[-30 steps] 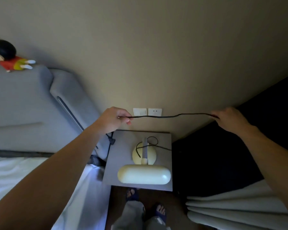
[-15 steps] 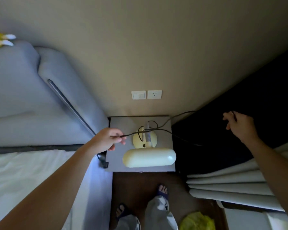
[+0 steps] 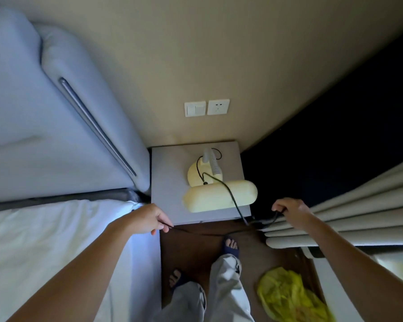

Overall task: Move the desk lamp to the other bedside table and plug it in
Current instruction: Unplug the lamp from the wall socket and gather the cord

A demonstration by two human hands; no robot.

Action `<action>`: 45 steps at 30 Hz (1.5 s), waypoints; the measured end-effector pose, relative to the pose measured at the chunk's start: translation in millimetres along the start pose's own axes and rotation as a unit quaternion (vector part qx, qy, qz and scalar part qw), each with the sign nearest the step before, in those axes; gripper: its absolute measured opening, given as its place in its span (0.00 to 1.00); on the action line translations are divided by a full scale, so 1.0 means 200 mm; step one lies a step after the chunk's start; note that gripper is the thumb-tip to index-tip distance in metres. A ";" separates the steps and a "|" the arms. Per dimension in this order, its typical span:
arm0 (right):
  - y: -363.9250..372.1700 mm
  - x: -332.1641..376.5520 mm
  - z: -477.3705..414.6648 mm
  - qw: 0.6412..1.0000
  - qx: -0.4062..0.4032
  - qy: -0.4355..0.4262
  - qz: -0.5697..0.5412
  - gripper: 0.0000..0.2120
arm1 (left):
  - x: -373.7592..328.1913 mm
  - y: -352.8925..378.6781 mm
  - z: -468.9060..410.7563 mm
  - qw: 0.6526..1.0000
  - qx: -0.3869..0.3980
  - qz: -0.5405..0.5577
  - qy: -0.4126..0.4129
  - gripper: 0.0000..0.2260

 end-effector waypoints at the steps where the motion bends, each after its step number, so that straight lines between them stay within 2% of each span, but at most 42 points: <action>1: -0.05 0.03 -0.03 0.997 -0.011 -0.019 0.075 0.16 | 0.01 0.00 0.01 1.000 -0.001 -0.001 -0.002 0.17; 4: -0.22 0.03 -0.08 0.943 -0.080 0.001 0.324 0.26 | -0.02 -0.03 0.02 0.999 -0.035 0.031 0.002 0.12; 6: -0.22 0.03 -0.05 0.908 -0.096 0.017 0.408 0.24 | -0.06 -0.03 0.00 0.998 -0.047 0.047 0.008 0.11; 7: -0.17 0.03 -0.02 0.900 -0.075 0.022 0.428 0.22 | -0.07 -0.02 0.00 0.998 -0.044 0.043 0.008 0.11; 8: -0.07 0.02 0.02 0.904 -0.020 0.023 0.427 0.20 | -0.07 -0.02 0.00 0.999 -0.037 0.030 0.005 0.12; 11: 0.37 0.11 0.22 0.909 0.245 -0.011 0.337 0.17 | 0.00 -0.02 -0.01 0.998 -0.039 -0.035 -0.026 0.12; 12: 0.47 0.20 0.27 0.899 0.299 -0.043 0.317 0.16 | 0.06 -0.06 -0.02 0.996 -0.059 -0.054 -0.045 0.12; 14: 0.60 0.44 0.32 0.893 0.336 -0.109 0.280 0.13 | 0.17 -0.13 -0.01 0.989 -0.100 -0.069 -0.088 0.11; 17: 0.67 0.84 0.30 0.921 0.315 -0.155 0.166 0.11 | 0.27 -0.31 0.04 0.969 -0.196 -0.027 -0.149 0.14; 21: 0.69 1.24 0.24 0.948 0.293 -0.121 -0.020 0.10 | 0.25 -0.44 0.04 0.930 -0.266 0.189 -0.166 0.18; 23: 0.64 1.38 0.16 0.946 0.274 -0.096 -0.145 0.06 | 0.16 -0.49 0.01 0.926 -0.269 0.231 -0.129 0.19; 25: 0.55 1.46 0.04 0.929 0.237 -0.061 -0.279 0.06 | 0.06 -0.52 -0.03 0.925 -0.270 0.246 -0.101 0.16; 28: 0.39 1.53 -0.18 0.906 0.172 -0.050 -0.385 0.05 | -0.04 -0.53 -0.14 0.930 -0.235 0.261 -0.111 0.12; 30: 0.32 1.55 -0.28 0.907 0.150 -0.059 -0.389 0.06 | -0.08 -0.51 -0.22 0.917 -0.200 0.318 -0.137 0.17; 33: 0.31 1.63 -0.37 0.916 0.183 -0.109 -0.339 0.06 | -0.19 -0.54 -0.36 0.893 -0.198 0.382 -0.133 0.20; 35: 0.35 1.65 -0.44 0.922 0.215 -0.129 -0.297 0.07 | -0.30 -0.56 -0.47 0.897 -0.196 0.381 -0.110 0.19; 38: 0.34 1.58 -0.58 0.926 0.230 -0.144 -0.261 0.09 | -0.32 -0.60 -0.59 0.898 -0.237 0.349 -0.127 0.12; 40: 0.26 1.50 -0.73 0.935 0.198 -0.174 -0.239 0.09 | -0.30 -0.62 -0.67 0.890 -0.258 0.348 -0.144 0.08; 43: 0.06 1.23 -1.06 0.968 0.037 -0.096 -0.230 0.09 | -0.24 -0.60 -0.76 0.868 -0.277 0.370 -0.180 0.08; 44: 0.03 1.13 -1.17 0.978 0.000 -0.070 -0.194 0.09 | -0.22 -0.59 -0.80 0.867 -0.282 0.366 -0.185 0.08; 45: 0.05 1.06 -1.26 0.987 -0.003 -0.057 -0.153 0.10 | -0.20 -0.57 -0.83 0.873 -0.280 0.349 -0.192 0.08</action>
Point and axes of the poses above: each hand's wrist, its own z-axis away from the middle knuckle, its own y-axis out of the palm, x = y × z, the point moved 8 cm from there along -z, towards the middle knuckle, and after that the axes turned 7 degrees about -x, right-handed, at the moved point
